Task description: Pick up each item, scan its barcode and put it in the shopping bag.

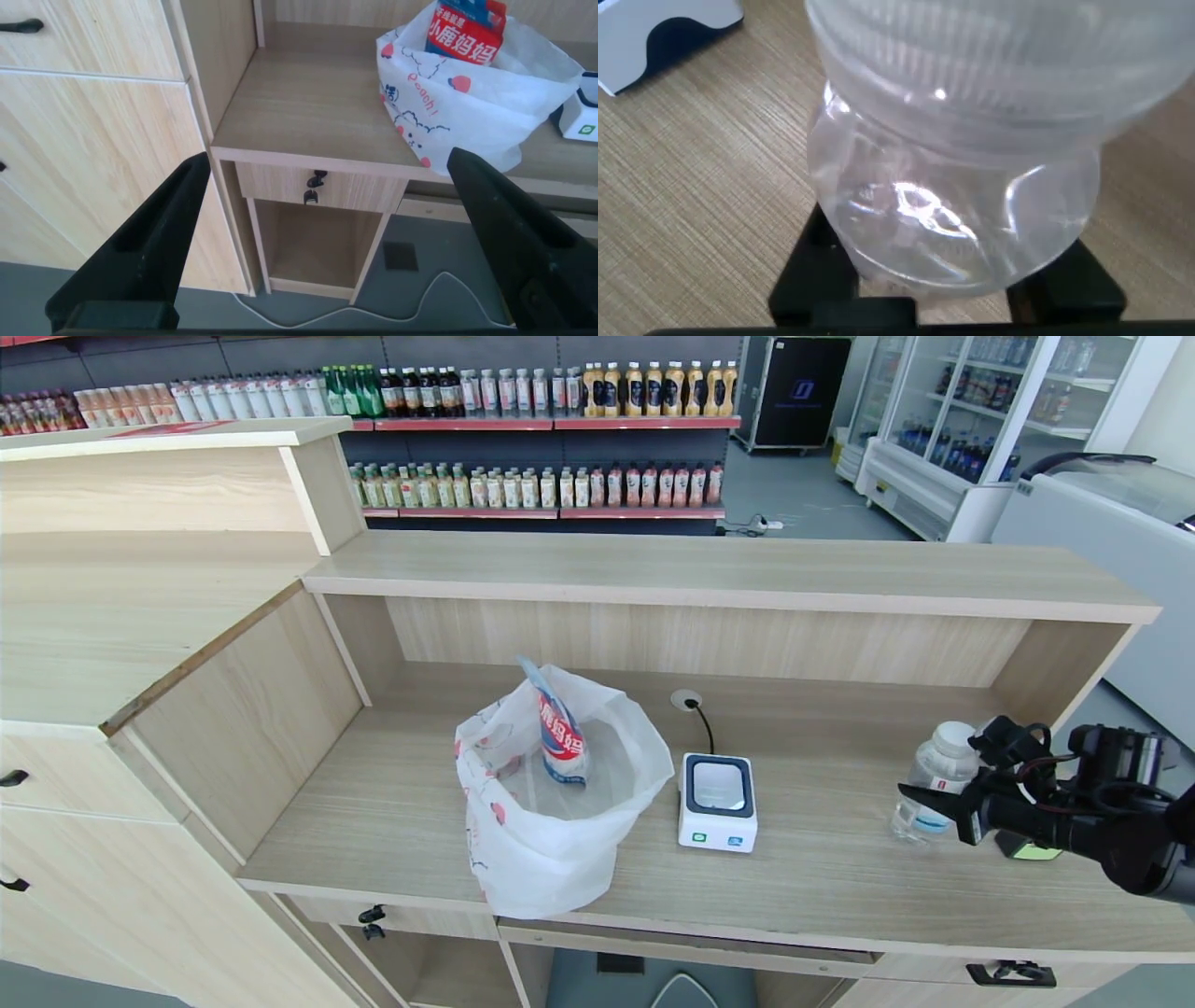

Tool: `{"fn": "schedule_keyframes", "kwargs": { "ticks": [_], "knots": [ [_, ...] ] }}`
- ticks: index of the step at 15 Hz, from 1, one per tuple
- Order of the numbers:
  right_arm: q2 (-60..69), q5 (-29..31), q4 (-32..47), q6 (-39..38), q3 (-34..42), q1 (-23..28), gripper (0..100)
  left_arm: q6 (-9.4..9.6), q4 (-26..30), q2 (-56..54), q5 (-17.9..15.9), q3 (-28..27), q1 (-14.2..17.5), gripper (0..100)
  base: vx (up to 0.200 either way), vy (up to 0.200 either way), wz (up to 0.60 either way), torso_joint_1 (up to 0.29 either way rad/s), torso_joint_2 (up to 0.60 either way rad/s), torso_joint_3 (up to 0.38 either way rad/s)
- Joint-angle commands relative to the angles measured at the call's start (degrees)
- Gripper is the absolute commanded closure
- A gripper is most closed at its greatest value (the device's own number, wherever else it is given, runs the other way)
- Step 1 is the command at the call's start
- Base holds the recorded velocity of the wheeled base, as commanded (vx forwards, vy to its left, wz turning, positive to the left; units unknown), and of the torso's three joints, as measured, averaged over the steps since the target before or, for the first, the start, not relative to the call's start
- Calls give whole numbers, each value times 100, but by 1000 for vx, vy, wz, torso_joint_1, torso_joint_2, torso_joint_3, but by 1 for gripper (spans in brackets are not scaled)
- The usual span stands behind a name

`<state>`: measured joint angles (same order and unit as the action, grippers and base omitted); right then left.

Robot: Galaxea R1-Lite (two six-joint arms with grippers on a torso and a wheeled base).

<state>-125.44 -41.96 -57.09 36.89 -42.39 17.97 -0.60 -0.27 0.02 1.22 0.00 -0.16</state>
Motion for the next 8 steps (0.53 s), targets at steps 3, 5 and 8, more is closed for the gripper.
{"fn": "schedule_keyframes", "kwargs": {
  "ticks": [3,5,8],
  "knots": [
    [-68,21,-30,3,-42,14,100,-2,0,-2,1,0,-2,0,0,0,0,0,0,0],
    [-24,56,-30,20,-15,14,100,-2,-8,-2,1,0,-2,0,0,0,0,0,0,0],
    [626,39,207,-595,152,5,100,-2,0,-2,1,0,-2,0,0,0,0,0,0,0]
  ]
}}
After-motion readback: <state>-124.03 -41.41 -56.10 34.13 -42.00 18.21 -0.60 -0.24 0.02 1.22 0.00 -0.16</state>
